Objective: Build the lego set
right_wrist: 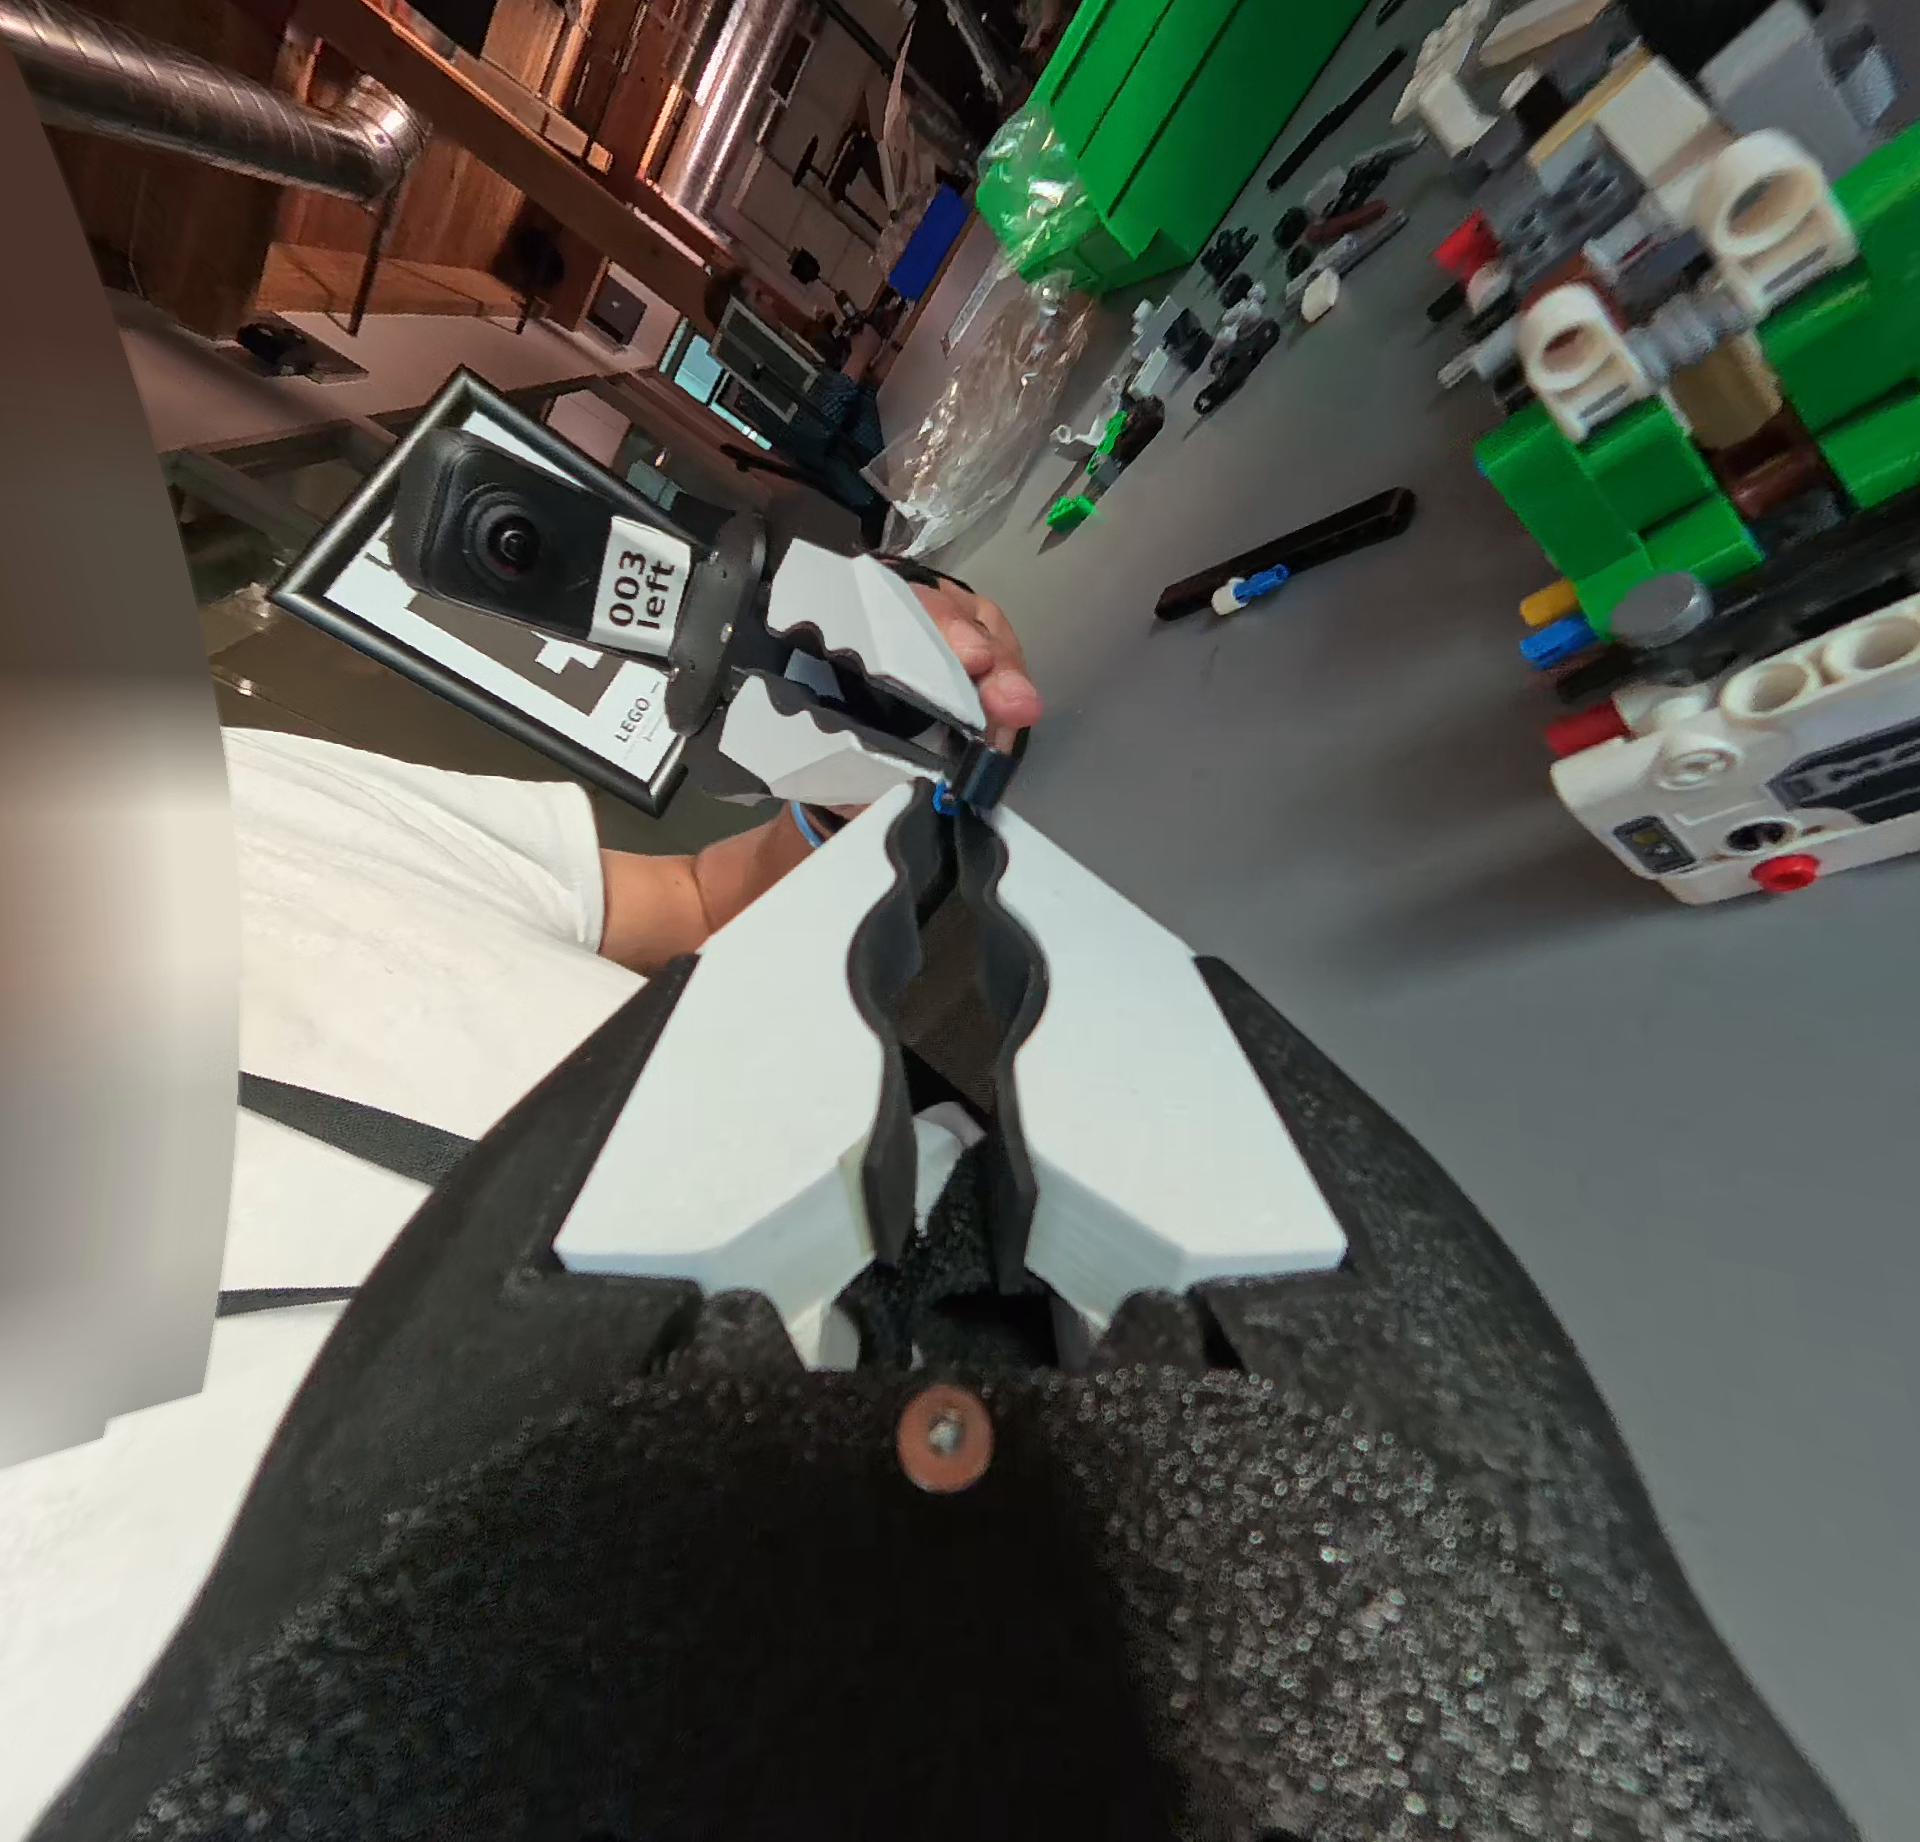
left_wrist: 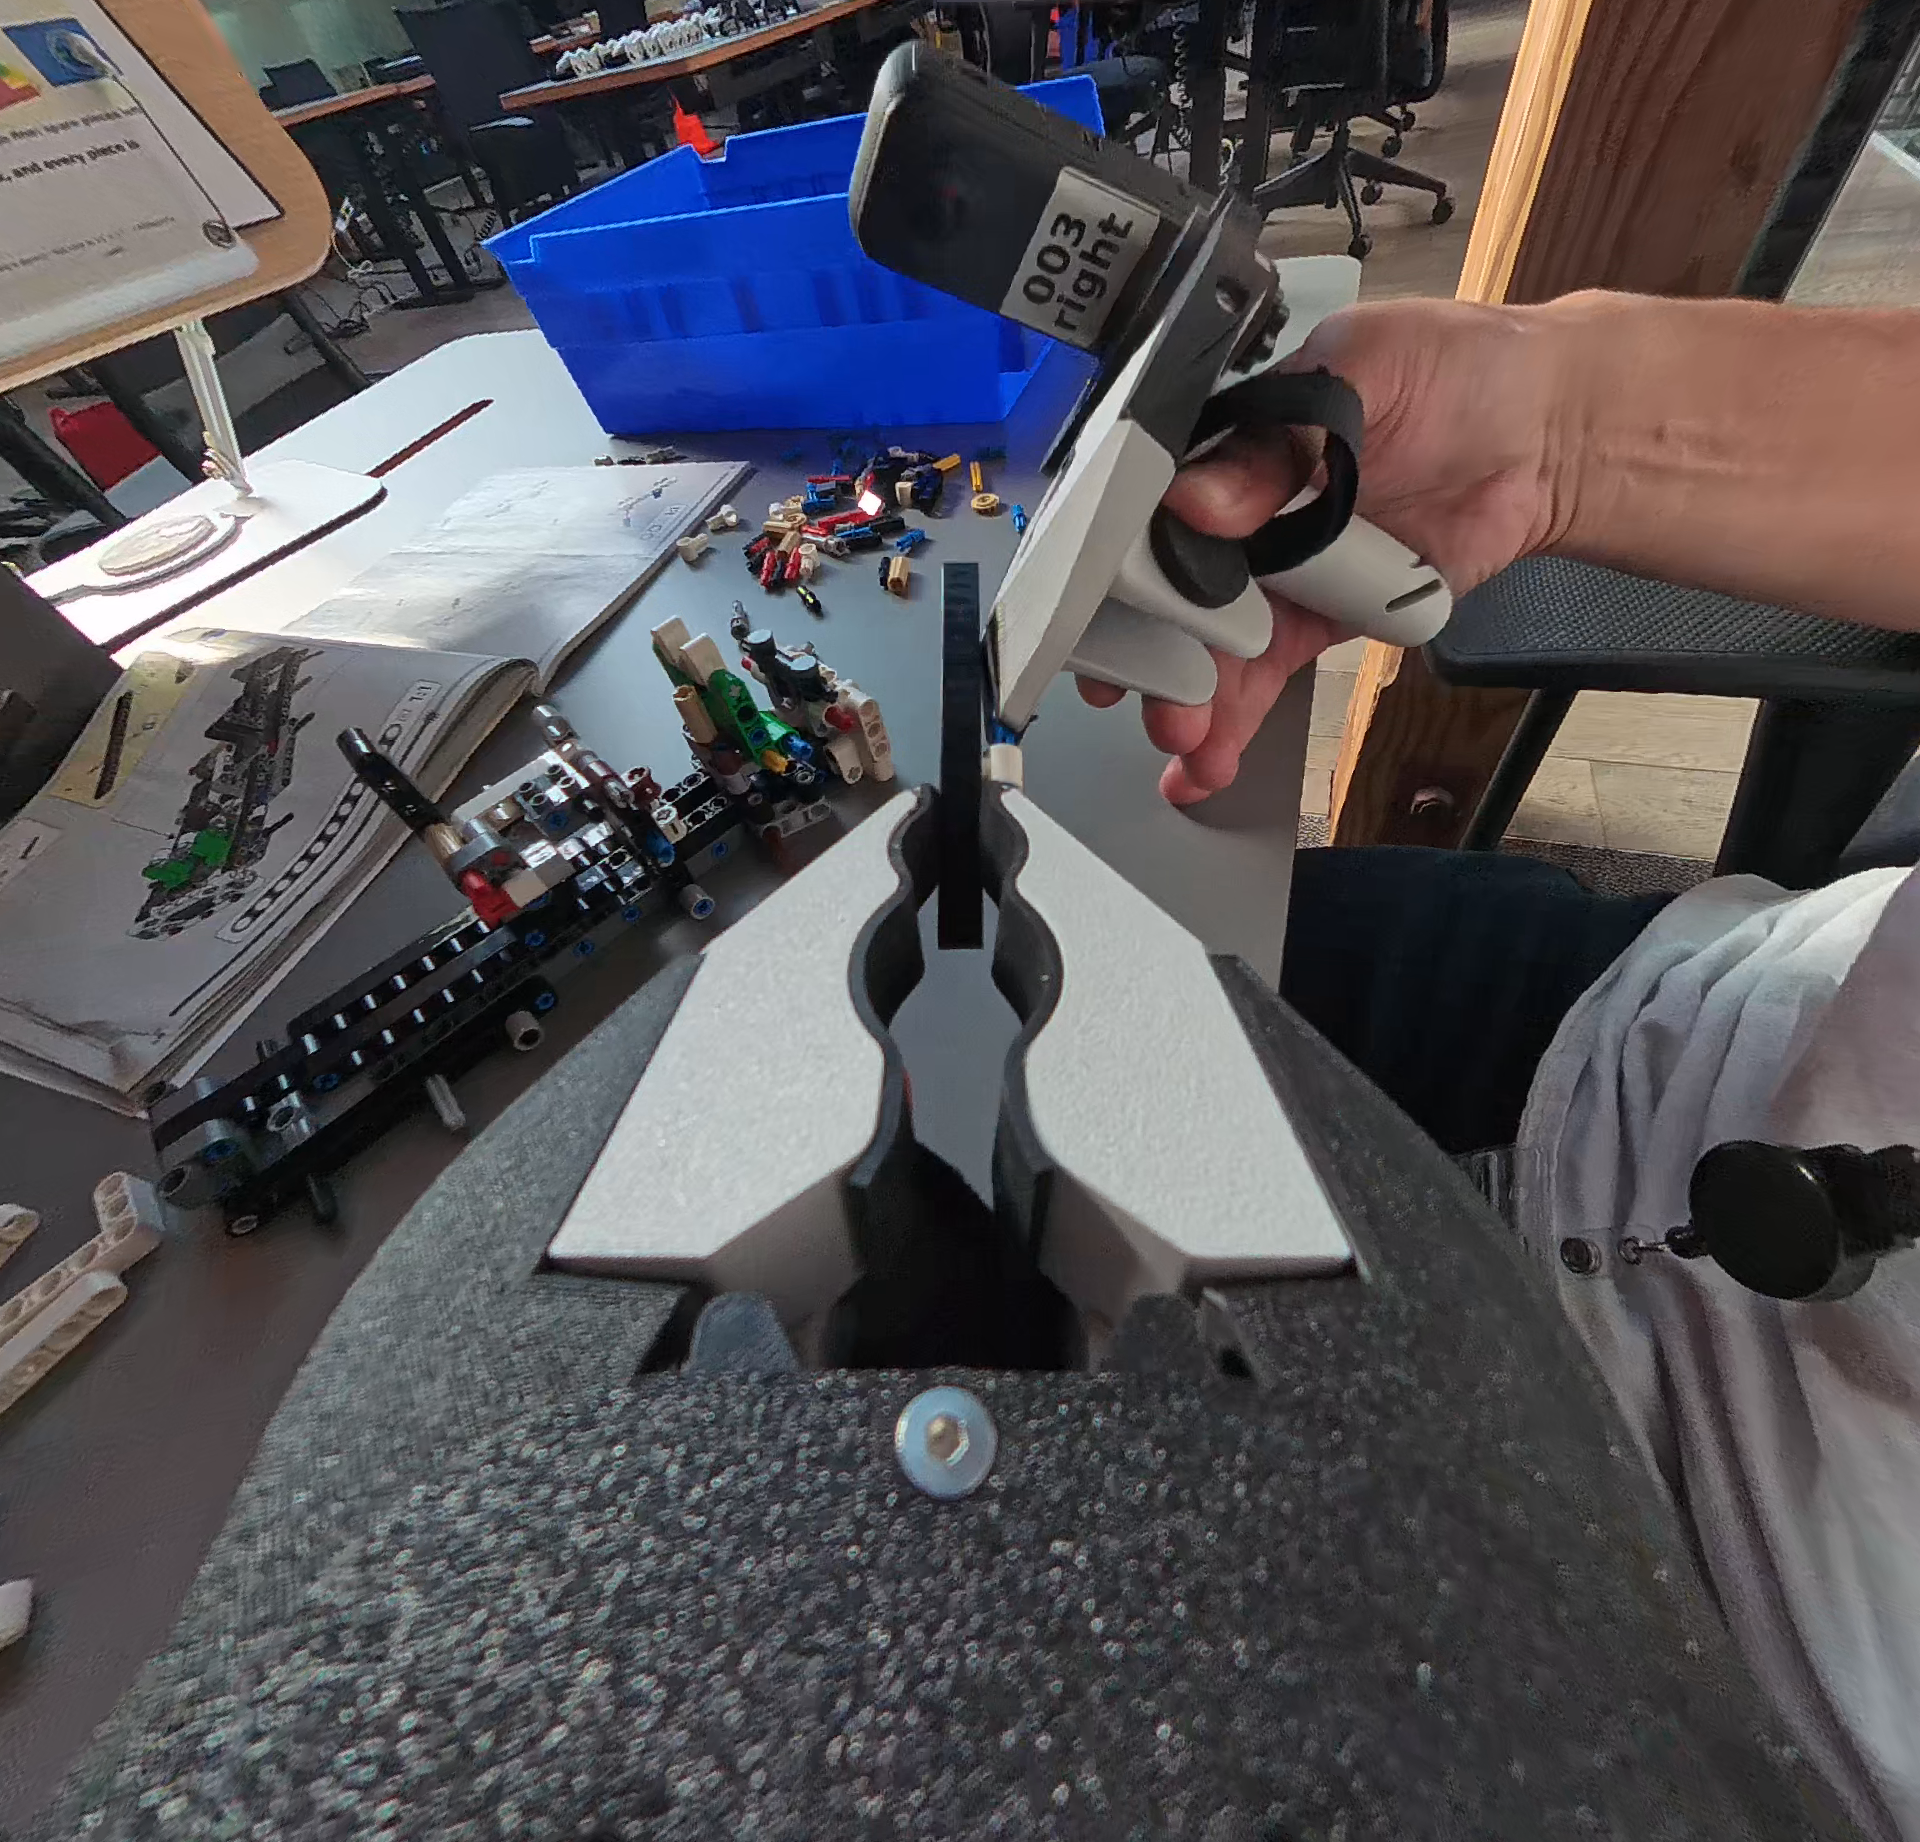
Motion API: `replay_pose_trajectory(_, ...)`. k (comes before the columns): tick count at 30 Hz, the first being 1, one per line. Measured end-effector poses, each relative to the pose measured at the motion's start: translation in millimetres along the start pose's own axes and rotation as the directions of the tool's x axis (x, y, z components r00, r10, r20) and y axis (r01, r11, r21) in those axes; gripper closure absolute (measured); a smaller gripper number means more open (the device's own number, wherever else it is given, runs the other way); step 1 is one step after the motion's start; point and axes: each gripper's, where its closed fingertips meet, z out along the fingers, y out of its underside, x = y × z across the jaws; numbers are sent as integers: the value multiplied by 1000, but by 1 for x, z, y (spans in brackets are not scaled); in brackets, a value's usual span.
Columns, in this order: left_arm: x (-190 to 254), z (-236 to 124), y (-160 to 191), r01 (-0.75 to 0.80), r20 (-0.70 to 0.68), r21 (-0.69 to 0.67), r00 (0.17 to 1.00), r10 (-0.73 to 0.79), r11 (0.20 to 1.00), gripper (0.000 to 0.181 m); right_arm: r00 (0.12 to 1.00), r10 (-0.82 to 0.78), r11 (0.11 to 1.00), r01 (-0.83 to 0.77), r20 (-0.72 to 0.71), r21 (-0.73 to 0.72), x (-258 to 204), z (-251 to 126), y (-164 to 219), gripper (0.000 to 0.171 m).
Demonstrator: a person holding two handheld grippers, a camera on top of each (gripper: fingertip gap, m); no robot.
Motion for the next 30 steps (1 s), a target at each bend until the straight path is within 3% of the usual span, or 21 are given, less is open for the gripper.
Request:
replay_pose_trajectory(7, -1, 0, -1, 4, 7, 5, 1000, -4, 1000, 176, 1000, -11, 1000, 11, -2, 21, 0, -1, -2, 169)
replay_pose_trajectory(12, -13, 1, 0, 67, 45, 6, 997, -67, 998, 175, 976, -171, 982, 179, -131, 52, 7, -2, -6, 166)
replay_pose_trajectory(14, -26, -1, 1, 175, 78, 12, 981, -175, 984, 176, 920, -301, 948, 317, -251, 28, 12, -4, -7, 162)
replay_pose_trajectory(17, -32, 0, 8, 339, 78, -10, 938, -337, 941, 175, 745, -479, 843, 538, -464, -6, 14, -5, -23, 143)
replay_pose_trajectory(19, -33, 0, 11, 405, 65, -19, 913, -403, 914, 175, 630, -549, 780, 623, -548, -65, 13, 1, -26, 134)
replay_pose_trajectory(23, -32, -1, 12, 439, 61, -17, 897, -437, 898, 175, 435, -624, 695, 689, -649, -207, 26, 10, -24, 135)
replay_pose_trajectory(27, -27, -1, 12, 417, 66, -29, 908, -414, 909, 175, 359, -640, 657, 715, -680, -241, 24, 12, -25, 140)
replay_pose_trajectory(30, -26, -2, 11, 409, 61, -24, 911, -407, 912, 175, 357, -636, 653, 721, -684, -232, 22, 12, -26, 143)
